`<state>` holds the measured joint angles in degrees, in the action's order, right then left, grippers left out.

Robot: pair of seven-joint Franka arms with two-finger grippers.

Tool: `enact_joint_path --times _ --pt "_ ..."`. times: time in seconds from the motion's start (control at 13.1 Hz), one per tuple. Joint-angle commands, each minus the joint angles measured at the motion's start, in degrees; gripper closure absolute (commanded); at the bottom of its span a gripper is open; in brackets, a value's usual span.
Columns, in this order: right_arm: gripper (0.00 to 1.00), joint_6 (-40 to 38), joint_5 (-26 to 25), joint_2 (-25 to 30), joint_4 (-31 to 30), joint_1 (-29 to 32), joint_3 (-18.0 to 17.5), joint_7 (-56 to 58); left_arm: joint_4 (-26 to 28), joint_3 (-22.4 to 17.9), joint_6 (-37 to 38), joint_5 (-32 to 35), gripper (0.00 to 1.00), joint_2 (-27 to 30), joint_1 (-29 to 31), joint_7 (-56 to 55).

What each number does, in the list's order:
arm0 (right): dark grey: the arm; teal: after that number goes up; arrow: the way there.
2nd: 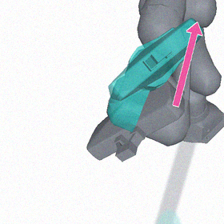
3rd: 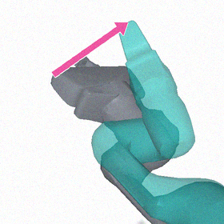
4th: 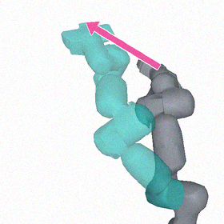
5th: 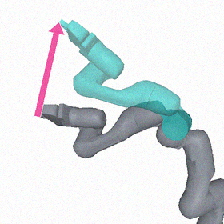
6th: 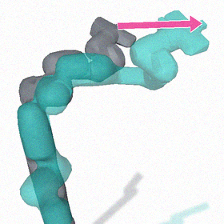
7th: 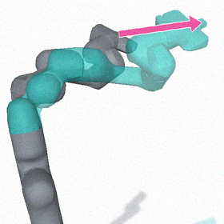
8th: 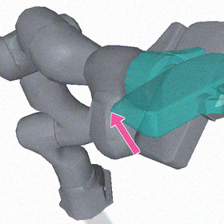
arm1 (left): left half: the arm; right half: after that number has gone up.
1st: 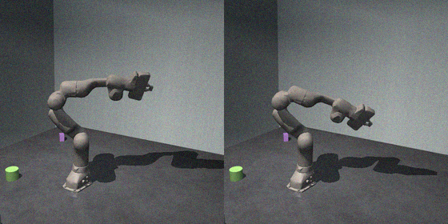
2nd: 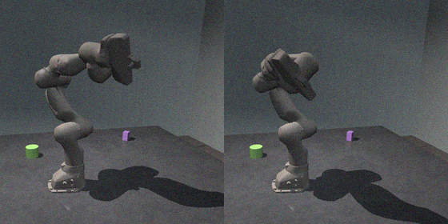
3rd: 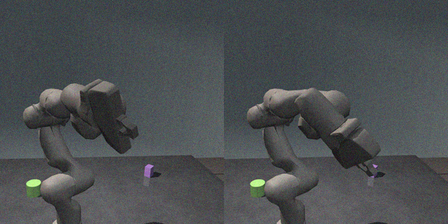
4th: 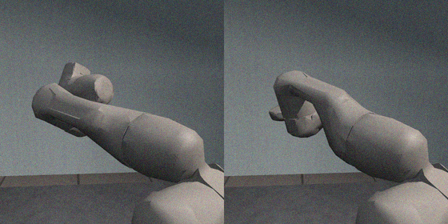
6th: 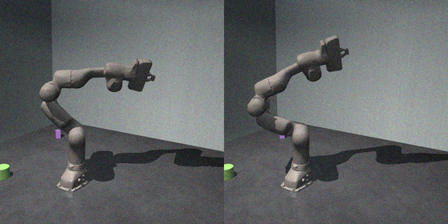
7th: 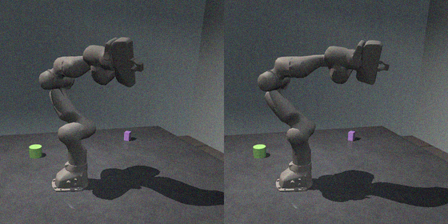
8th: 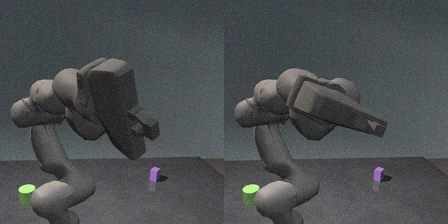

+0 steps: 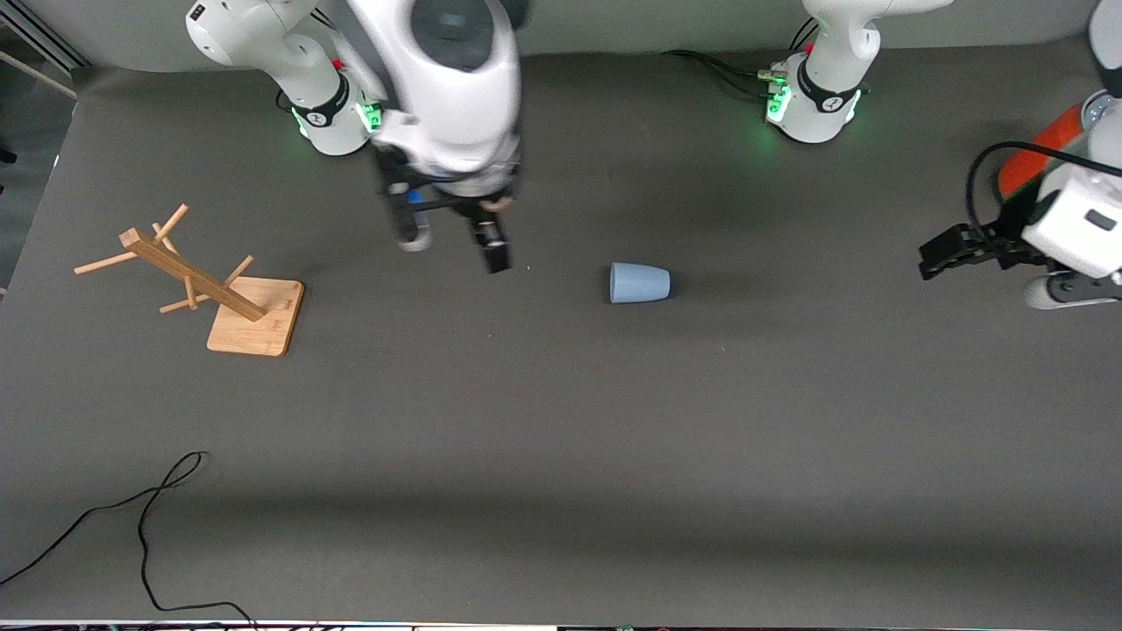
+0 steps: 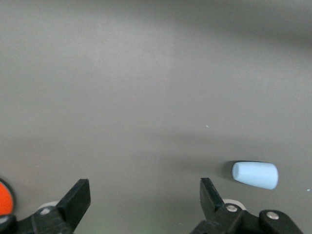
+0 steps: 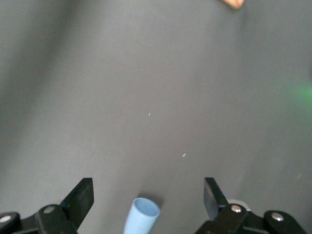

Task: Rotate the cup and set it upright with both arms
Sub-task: 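Withdraw the right gripper while the left gripper reaches toward the cup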

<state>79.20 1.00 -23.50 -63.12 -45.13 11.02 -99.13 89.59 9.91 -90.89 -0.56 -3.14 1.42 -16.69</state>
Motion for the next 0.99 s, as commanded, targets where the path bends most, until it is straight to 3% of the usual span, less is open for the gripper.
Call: enact_joint_path --times 0.0,0.23,0.38,0.61,0.91 --pt "0.0 0.4 -0.4 8.5 -8.5 5.5 -0.3 16.8 -0.2 2.7 -0.8 0.4 0.0 -0.8 -3.4 -8.3" --pt "0.0 0.2 -0.5 12.3 -10.5 11.4 1.7 35.4 -4.0 7.6 -0.9 0.7 0.0 -4.5 -6.9 -19.3" --pt "0.0 1.2 -0.4 15.7 -14.9 18.5 1.4 47.0 -7.5 10.0 -1.0 1.7 0.0 -8.0 -10.8 -27.7" --pt "0.0 5.2 -0.4 19.9 -20.4 26.6 0.7 63.8 -12.8 10.1 -0.5 7.3 0.0 -14.9 -22.3 -38.1" --pt "0.0 10.0 -0.4 23.0 -25.0 36.3 -3.5 78.4 -17.8 10.0 -0.5 18.6 0.0 -27.0 -34.7 -48.1"
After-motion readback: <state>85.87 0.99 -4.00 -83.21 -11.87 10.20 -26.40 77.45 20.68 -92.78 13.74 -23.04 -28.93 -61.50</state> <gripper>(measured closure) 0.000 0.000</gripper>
